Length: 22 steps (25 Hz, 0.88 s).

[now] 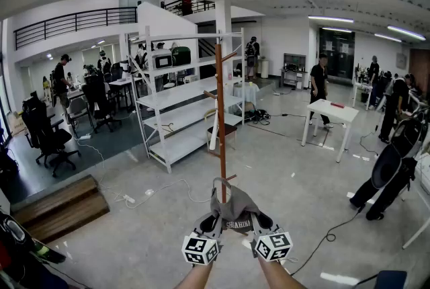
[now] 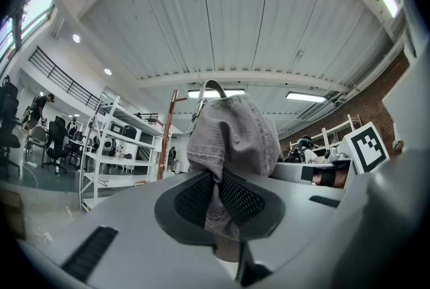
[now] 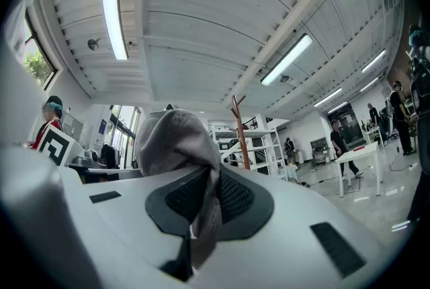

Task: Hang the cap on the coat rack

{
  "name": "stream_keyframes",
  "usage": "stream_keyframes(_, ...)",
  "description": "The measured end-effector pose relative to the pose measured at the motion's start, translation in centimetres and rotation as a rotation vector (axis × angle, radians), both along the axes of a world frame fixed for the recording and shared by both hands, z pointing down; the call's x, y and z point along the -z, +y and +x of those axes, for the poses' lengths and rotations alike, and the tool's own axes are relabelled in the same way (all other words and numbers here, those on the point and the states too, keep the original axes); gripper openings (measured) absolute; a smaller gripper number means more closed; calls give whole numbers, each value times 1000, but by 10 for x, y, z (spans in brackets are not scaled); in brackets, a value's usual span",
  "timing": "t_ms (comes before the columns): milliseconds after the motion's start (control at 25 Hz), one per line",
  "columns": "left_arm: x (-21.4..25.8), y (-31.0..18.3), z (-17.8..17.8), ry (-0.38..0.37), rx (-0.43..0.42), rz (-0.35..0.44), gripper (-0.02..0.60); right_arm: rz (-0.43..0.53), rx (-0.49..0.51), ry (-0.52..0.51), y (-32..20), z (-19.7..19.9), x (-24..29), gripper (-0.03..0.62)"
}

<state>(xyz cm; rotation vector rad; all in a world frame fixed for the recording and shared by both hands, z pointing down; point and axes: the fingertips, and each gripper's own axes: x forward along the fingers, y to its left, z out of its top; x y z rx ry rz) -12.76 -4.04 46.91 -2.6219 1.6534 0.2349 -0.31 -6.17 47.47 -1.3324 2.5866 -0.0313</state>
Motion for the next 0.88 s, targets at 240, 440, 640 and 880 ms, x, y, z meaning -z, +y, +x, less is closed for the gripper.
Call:
stream_keyframes(240,12,-1,18,4,-12,-3,43,8,10,-5,1,18,11,40)
stream_keyframes(440,13,2,29,-1,-22,-10,43,-1,11,-16,4,28,11,40)
stream_keyframes(640,12,4,36,-7,-28,-20,44,-12,16,-23,7,35,7,41)
stream_keyframes(880,4,4,46,0,-38,-31,43,-37,25,-32,6,44,-3,41)
